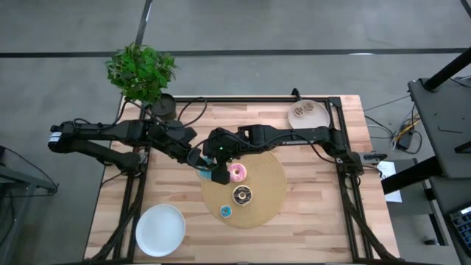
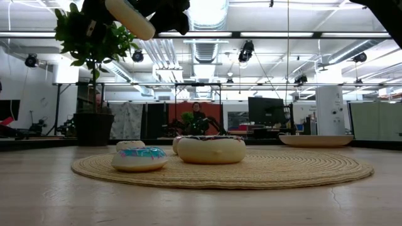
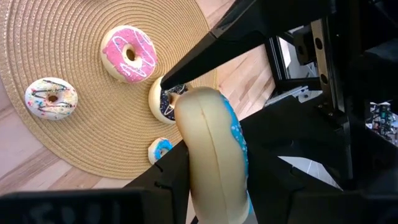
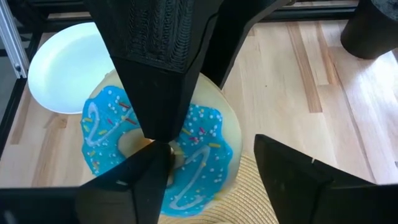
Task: Pick & Place donuts
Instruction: Put the large blue donut on the white plate
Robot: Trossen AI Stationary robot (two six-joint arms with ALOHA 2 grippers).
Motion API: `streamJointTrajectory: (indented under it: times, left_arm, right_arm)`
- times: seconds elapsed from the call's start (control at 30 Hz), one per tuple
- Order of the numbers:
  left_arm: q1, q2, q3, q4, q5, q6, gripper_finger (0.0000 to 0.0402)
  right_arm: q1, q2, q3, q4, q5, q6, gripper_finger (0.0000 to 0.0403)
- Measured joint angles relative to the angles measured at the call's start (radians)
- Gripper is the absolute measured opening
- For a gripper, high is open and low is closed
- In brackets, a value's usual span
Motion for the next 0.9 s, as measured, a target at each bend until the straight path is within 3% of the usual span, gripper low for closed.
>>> streamJointTrajectory:
  times: [0.4, 0.9]
  left_arm:
    - [0.001, 0.000, 0.000, -0.002, 0.000, -0.001, 0.0112]
    - [0.001, 0.000, 0.000, -0.003, 0.010, -0.006, 0.0112]
  right_arm:
    - [0.000, 0.000, 0.000, -0.006, 0.000, -0.012, 0.0255]
    - [0.000, -0.068, 0.000, -0.059, -0.008, -0.020, 0.0251]
